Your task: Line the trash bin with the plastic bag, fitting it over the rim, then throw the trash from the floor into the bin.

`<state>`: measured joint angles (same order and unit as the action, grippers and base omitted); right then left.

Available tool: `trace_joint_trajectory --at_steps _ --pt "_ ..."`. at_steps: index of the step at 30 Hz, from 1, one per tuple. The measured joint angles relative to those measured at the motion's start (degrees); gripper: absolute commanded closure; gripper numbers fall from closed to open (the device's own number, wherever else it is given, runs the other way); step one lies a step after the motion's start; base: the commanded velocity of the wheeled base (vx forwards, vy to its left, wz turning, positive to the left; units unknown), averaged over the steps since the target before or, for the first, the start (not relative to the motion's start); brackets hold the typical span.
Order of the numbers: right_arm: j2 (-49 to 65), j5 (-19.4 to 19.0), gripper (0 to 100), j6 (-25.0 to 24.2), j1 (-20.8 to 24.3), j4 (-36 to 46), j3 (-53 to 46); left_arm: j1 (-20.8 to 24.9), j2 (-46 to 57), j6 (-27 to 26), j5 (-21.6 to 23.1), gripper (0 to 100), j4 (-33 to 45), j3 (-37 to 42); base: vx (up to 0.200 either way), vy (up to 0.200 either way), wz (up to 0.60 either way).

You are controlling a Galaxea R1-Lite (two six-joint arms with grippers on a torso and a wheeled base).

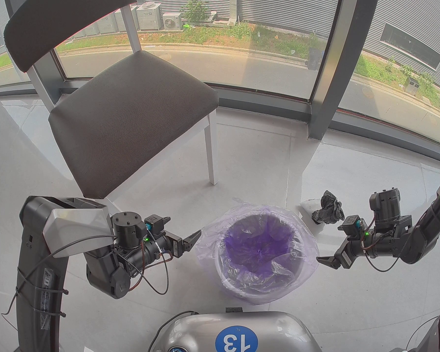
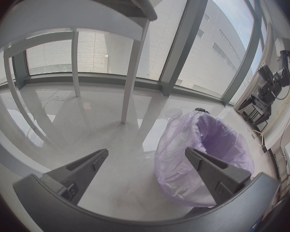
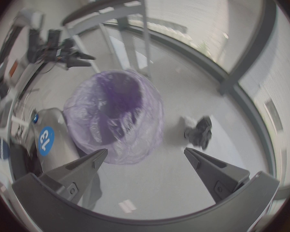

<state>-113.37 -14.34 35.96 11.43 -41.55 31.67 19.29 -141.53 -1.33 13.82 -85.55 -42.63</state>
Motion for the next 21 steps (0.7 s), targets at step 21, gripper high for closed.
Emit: trace_joint_trajectory --at_steps 21 --pt "-14.8 -6.0 0 7.0 2.9 -7.8 2.2 -3.3 1.6 1.9 4.0 0 -3.4 0.8 0.000 0.000 0.00"
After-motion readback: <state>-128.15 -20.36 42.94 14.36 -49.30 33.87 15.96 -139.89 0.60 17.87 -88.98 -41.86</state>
